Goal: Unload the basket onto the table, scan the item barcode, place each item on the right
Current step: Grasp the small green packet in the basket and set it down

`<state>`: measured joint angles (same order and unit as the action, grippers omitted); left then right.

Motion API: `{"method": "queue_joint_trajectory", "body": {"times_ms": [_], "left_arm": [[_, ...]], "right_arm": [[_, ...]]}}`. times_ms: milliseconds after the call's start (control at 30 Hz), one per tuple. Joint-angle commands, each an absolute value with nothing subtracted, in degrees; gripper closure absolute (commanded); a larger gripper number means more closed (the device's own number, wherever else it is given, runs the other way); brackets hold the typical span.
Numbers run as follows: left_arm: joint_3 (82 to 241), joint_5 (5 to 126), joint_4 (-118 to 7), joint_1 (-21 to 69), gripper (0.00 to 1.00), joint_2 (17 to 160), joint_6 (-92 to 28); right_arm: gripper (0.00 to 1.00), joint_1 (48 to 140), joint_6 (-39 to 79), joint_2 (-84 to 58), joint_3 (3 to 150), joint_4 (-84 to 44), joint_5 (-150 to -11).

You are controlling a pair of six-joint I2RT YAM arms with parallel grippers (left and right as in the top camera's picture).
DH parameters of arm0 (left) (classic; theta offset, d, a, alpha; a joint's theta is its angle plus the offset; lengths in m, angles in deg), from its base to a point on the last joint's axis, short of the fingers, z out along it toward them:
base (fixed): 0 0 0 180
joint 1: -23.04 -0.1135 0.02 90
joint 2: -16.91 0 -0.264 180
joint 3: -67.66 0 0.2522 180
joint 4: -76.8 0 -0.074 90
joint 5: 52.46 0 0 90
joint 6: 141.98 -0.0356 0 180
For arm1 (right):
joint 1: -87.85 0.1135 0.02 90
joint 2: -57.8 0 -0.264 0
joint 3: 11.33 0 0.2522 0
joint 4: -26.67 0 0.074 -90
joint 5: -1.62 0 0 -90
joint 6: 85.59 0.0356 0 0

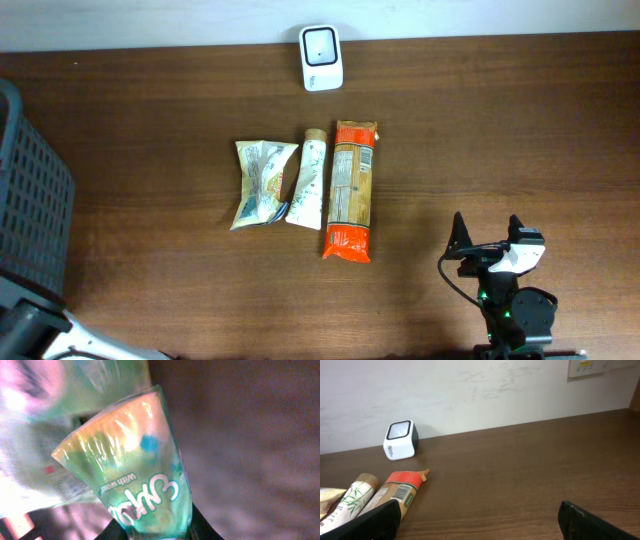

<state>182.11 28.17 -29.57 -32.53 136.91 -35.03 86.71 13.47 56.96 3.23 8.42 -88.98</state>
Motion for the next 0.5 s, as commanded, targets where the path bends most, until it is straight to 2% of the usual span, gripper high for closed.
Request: {"method": "queue_joint_trajectory", "body": {"times_ms": [0, 100, 167, 233, 300, 467], "left_arm": [[190.72, 36.48, -27.62, -31.78, 1.0, 123.8, -34.95], [193.08, 47.03, -27.38, -29.49, 1.0, 111.73, -37.9], [193.08, 48.96, -26.7, -25.51, 1.0, 104.98, -37.96], [193.06, 48.94, -25.41, -18.8, 1.0, 100.65, -39.36], [193.06, 48.76, -22.16, -7.13, 0.99, 99.01, -42.88], [184.58, 46.2, -20.67, 13.09, 0.98, 103.93, -43.12]], "right_arm": [[0.01, 86.22, 13.67, 57.33, 2.75, 8.24, -89.07], [0.01, 86.22, 13.67, 57.33, 2.75, 8.24, -89.07], [0.01, 86.22, 13.67, 57.33, 2.75, 8.24, -89.07], [0.01, 86.22, 13.67, 57.33, 2.75, 8.24, -89.07], [0.01, 86.22, 13.67, 57.33, 2.75, 8.24, -89.07], [0.01, 86.22, 13.67, 57.33, 2.75, 8.24, -89.07]]}}
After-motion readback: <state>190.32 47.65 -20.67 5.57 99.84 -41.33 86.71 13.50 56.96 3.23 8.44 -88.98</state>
